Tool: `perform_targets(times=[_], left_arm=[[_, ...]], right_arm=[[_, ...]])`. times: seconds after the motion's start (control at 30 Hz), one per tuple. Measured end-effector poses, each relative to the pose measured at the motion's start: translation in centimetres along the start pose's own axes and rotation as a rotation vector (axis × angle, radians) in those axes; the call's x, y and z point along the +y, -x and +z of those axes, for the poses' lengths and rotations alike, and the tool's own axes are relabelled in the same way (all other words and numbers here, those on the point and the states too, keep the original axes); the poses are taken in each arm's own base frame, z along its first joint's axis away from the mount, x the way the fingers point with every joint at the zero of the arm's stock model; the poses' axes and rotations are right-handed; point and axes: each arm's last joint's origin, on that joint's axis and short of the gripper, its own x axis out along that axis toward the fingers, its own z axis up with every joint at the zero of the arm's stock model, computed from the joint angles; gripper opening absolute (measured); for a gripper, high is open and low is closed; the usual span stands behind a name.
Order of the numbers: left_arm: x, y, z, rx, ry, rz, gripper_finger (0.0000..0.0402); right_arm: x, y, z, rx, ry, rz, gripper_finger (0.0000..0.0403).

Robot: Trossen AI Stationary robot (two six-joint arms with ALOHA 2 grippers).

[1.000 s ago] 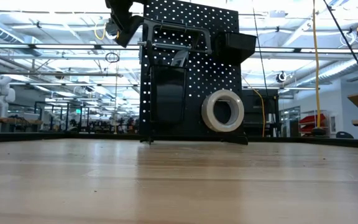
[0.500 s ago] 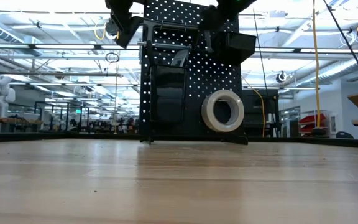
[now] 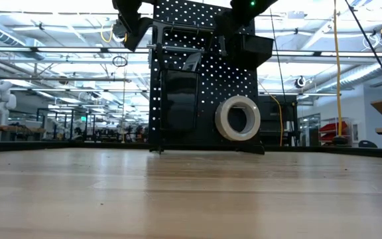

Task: Hang tools onto peg board
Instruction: Hang the hacksaw on the pegboard

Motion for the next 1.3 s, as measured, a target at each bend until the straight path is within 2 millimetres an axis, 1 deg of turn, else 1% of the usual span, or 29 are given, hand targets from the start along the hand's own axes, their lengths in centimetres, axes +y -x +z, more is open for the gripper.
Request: perform_targets(times=[0.4, 0.53, 0.67, 0.8, 0.97, 1.3], left_arm=[[0.0, 0.0, 0.0, 0.000, -0.001, 0.000, 0.0144], [0.0, 0.0, 0.0, 0.000, -0.002, 0.000, 0.0144], [0.0, 0.0, 0.0, 0.003, -0.011, -0.001, 0.0144], [0.0, 0.0, 0.0, -0.002, -0.025, 0.000, 0.0144], [-0.3, 0.0, 0.1, 0.009, -0.053, 0.042, 0.0144], [-1.3, 0.0, 0.2, 0.020, -0.115, 0.091, 0.0144]], right_arm=[[0.0, 0.0, 0.0, 0.000, 0.004, 0.001, 0.0085], [0.0, 0.0, -0.1, 0.003, 0.000, 0.002, 0.0072], [0.3, -0.6, -0.4, 0.022, -0.003, 0.001, 0.0073], [0.7, -1.3, -0.8, 0.044, 0.008, -0.009, 0.0089], [0.7, -1.4, -0.7, 0.039, 0.010, -0.018, 0.0105], [0.7, -1.4, -0.7, 0.045, 0.021, -0.033, 0.0103]])
